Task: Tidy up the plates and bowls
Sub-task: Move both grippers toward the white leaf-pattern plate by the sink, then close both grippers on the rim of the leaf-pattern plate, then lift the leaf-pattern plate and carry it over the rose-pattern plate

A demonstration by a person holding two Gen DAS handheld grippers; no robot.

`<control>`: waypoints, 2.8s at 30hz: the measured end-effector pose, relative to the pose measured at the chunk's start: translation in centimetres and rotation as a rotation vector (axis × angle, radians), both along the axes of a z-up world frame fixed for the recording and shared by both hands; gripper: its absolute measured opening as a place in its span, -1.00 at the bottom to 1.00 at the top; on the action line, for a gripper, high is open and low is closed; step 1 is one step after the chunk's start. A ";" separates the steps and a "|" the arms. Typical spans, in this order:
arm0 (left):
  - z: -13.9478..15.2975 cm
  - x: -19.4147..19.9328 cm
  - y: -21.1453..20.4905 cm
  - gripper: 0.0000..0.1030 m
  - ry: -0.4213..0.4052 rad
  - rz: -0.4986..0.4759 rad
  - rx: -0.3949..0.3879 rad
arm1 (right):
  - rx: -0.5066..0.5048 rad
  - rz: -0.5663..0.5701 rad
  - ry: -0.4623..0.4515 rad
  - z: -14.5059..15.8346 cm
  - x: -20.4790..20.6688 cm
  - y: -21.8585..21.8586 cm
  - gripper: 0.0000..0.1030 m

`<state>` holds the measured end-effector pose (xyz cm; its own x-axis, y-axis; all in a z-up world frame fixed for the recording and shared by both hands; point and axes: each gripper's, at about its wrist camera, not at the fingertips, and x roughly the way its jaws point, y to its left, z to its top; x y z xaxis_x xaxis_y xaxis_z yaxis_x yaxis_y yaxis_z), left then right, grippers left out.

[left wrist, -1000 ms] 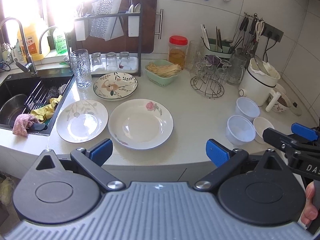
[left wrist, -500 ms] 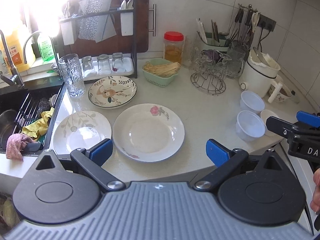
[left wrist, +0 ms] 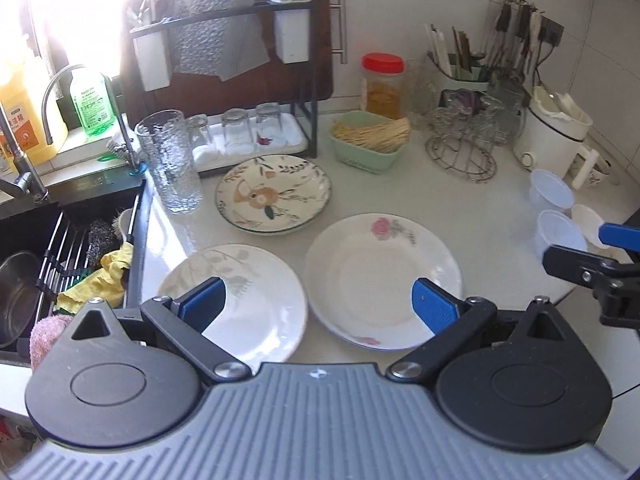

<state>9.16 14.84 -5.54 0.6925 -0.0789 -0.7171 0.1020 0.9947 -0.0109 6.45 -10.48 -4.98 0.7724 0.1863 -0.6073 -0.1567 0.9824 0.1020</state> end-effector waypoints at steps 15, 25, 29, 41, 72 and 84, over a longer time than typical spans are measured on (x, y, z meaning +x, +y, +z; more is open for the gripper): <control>-7.8 5.2 13.9 0.95 0.138 0.030 -0.186 | 0.045 0.093 0.116 -4.5 3.5 10.9 0.89; -12.1 8.2 21.2 0.85 0.203 0.056 -0.227 | 0.107 0.111 0.179 -7.8 5.7 17.4 0.81; -13.8 9.6 21.7 0.71 0.219 0.014 -0.256 | 0.111 0.089 0.282 -9.8 6.7 18.8 0.28; -16.1 13.0 21.0 0.06 0.246 -0.090 -0.247 | 0.144 -0.101 0.388 -13.9 7.7 19.2 -0.40; -11.9 18.1 20.8 0.05 0.300 -0.205 -0.266 | 0.307 -0.135 0.375 -12.2 11.5 19.4 -0.66; -8.6 18.5 16.1 0.05 0.286 -0.286 -0.343 | 0.324 -0.208 0.283 -8.1 10.5 15.6 -0.66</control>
<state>27.64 30.98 -14.13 0.3896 -0.4992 -0.7740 0.3139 0.8620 -0.3980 16.96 5.08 -13.10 0.6262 0.2598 -0.7351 0.1175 0.9007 0.4183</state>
